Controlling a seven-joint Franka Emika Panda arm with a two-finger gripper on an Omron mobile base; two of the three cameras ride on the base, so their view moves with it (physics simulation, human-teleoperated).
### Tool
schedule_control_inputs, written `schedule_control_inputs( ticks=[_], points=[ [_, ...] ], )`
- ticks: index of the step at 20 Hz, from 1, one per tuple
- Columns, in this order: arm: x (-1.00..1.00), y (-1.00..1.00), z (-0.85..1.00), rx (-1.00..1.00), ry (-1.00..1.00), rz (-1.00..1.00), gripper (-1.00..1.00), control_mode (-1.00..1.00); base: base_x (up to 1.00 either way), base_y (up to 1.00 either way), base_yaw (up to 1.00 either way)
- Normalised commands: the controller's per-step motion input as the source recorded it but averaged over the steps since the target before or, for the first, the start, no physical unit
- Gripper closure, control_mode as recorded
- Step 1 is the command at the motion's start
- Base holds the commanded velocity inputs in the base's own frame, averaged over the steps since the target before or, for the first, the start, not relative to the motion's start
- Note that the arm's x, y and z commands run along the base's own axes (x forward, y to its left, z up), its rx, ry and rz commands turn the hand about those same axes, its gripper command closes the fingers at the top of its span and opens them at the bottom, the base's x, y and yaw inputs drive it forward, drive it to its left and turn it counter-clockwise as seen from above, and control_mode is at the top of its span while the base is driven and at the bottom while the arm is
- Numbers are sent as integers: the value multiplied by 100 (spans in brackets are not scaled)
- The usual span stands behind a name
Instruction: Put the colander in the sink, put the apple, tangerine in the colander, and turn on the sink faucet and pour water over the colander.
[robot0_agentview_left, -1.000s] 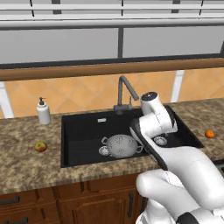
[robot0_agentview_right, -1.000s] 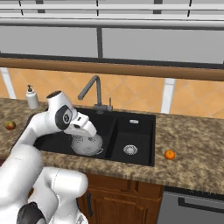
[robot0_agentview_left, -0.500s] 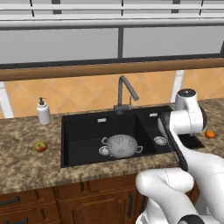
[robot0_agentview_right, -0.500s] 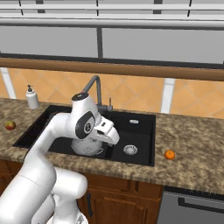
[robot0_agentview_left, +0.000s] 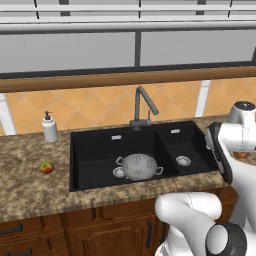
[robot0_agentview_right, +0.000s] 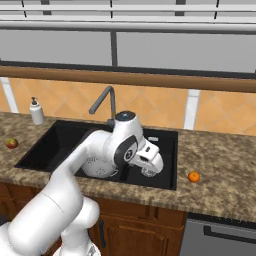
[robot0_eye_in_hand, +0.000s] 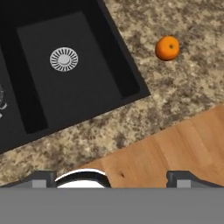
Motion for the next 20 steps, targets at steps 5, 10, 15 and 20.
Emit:
schedule_control_inputs(
  ticks=[5, 10, 15, 20],
  points=[
    [16, -57, -18, 6, 0, 0, -100, -100, 0, 0, 0],
    [26, -56, -4, 7, 0, 0, -100, -100, 0, 0, 0],
    [23, -40, -3, 2, 0, 0, -100, -100, 0, 0, 0],
    [2, -10, -39, -1, 0, -1, -100, -100, 0, 0, 0]
  ],
)
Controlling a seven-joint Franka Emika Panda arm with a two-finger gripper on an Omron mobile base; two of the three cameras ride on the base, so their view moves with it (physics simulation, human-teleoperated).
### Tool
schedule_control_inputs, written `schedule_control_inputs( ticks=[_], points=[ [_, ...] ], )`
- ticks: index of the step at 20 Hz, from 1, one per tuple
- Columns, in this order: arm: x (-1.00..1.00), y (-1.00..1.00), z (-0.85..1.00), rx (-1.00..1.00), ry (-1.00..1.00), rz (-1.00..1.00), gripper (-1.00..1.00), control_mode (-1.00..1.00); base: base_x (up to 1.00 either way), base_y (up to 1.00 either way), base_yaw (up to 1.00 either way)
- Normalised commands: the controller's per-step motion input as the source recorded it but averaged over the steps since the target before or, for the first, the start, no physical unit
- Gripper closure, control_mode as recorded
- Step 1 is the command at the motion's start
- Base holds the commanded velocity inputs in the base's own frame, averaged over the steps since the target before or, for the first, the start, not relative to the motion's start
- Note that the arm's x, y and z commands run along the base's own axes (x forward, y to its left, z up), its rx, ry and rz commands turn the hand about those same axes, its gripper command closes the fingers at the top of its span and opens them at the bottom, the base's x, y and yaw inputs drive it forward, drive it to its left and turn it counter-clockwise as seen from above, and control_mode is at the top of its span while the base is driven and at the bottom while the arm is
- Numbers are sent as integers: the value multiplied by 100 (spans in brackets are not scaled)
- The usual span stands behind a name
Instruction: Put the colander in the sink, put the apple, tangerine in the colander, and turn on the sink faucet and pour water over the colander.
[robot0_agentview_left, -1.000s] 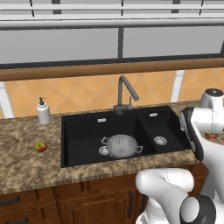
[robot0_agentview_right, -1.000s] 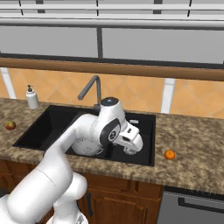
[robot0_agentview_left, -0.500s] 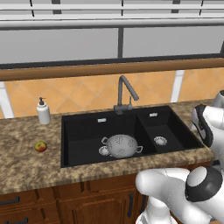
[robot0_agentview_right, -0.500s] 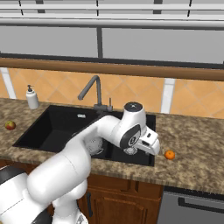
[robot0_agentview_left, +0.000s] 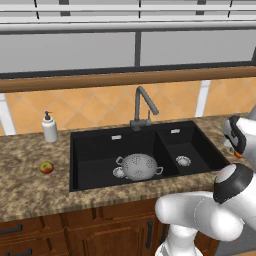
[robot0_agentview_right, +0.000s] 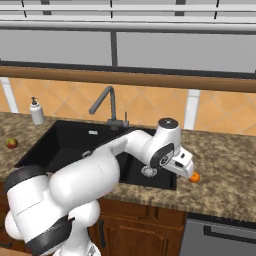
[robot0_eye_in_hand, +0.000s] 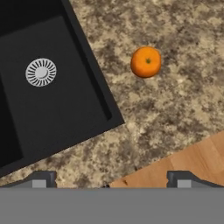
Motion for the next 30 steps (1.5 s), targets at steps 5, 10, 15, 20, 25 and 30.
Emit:
schedule_control_inputs(
  ticks=[5, 10, 15, 20, 25, 30],
  points=[
    [4, -31, -29, 0, 0, 0, -100, -100, 0, 0, 0],
    [1, -30, -11, 0, 2, 0, -100, -100, 0, 0, 0],
    [13, -18, 0, 0, 4, 0, -100, -100, 0, 0, 0],
    [21, -24, -2, 0, 2, 0, -100, -100, 0, 0, 0],
    [23, -10, 0, 0, 3, 0, -100, -100, 0, 0, 0],
    [26, -7, 0, 0, 4, 0, -100, -100, 0, 0, 0]
  ],
)
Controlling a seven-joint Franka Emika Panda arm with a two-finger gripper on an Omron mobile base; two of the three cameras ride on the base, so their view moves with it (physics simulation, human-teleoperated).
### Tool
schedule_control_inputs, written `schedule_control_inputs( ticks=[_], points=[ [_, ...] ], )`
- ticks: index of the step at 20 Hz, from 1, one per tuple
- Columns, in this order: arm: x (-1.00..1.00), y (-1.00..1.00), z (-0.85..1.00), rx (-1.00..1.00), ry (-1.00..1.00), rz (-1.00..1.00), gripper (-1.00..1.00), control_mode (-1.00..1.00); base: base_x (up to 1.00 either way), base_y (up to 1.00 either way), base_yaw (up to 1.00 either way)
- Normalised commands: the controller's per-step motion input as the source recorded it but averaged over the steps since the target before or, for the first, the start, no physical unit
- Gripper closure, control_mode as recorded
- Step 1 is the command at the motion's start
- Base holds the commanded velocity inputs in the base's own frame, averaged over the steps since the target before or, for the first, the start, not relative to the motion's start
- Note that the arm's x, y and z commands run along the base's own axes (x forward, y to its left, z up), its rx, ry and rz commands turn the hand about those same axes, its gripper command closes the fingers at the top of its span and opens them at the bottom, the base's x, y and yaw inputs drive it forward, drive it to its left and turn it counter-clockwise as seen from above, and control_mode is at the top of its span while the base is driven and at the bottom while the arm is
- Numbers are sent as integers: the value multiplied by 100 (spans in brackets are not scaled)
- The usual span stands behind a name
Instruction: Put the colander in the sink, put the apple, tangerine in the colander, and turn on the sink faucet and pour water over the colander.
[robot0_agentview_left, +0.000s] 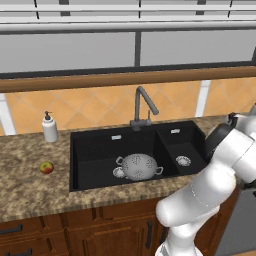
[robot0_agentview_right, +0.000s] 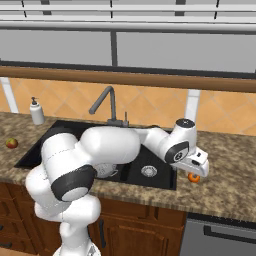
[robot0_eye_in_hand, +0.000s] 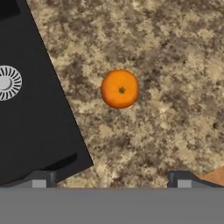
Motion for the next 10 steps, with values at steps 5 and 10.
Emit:
schedule_control_inputs(
  ticks=[5, 10],
  points=[
    [7, -15, -10, 1, 5, 0, -100, -100, 0, 0, 0],
    [6, -18, -18, 1, 4, 0, -100, -100, 0, 0, 0]
  ],
)
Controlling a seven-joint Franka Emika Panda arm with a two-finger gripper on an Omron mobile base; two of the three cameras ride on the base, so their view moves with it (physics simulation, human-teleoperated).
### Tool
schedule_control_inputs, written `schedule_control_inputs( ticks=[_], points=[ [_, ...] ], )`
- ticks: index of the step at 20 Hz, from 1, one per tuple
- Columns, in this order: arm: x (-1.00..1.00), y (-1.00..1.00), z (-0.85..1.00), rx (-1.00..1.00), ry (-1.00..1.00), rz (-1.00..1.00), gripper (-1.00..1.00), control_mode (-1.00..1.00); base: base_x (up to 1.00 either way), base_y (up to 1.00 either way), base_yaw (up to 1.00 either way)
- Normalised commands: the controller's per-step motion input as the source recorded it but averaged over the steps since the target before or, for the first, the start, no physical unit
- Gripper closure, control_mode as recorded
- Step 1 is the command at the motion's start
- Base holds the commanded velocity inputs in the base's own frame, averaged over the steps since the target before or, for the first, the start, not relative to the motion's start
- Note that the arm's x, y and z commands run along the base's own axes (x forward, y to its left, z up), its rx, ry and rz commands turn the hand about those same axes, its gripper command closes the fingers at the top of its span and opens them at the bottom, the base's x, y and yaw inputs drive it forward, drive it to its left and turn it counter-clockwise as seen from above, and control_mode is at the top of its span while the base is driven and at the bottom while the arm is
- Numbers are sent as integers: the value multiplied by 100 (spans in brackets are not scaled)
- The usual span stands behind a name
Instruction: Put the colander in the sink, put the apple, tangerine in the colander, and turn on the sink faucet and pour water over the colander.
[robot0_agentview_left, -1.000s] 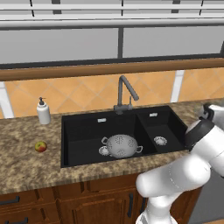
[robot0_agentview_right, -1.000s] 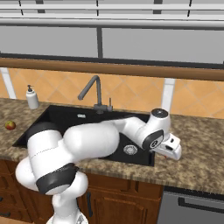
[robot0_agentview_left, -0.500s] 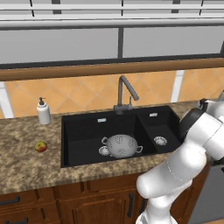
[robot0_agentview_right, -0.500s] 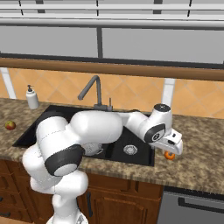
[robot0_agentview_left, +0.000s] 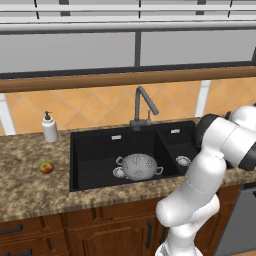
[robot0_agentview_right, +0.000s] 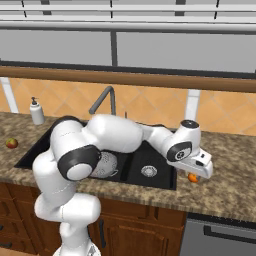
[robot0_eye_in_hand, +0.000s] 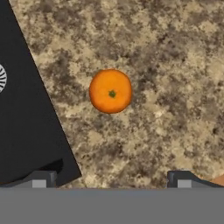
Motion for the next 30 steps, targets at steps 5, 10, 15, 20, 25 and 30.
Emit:
schedule_control_inputs(
  ticks=[5, 10, 15, 20, 25, 30],
  points=[
    [22, -2, -24, 0, 2, 0, -100, -100, 0, 0, 0],
    [25, -2, -19, 0, 1, 0, -100, -100, 0, 0, 0],
    [18, -12, -3, 1, 1, 0, -100, -100, 0, 0, 0],
    [14, -28, -17, 1, 0, 0, -100, -100, 0, 0, 0],
    [13, -1, -28, 0, 0, 0, -100, -100, 0, 0, 0],
    [5, 0, -24, 0, 0, 0, -100, -100, 0, 0, 0]
  ],
)
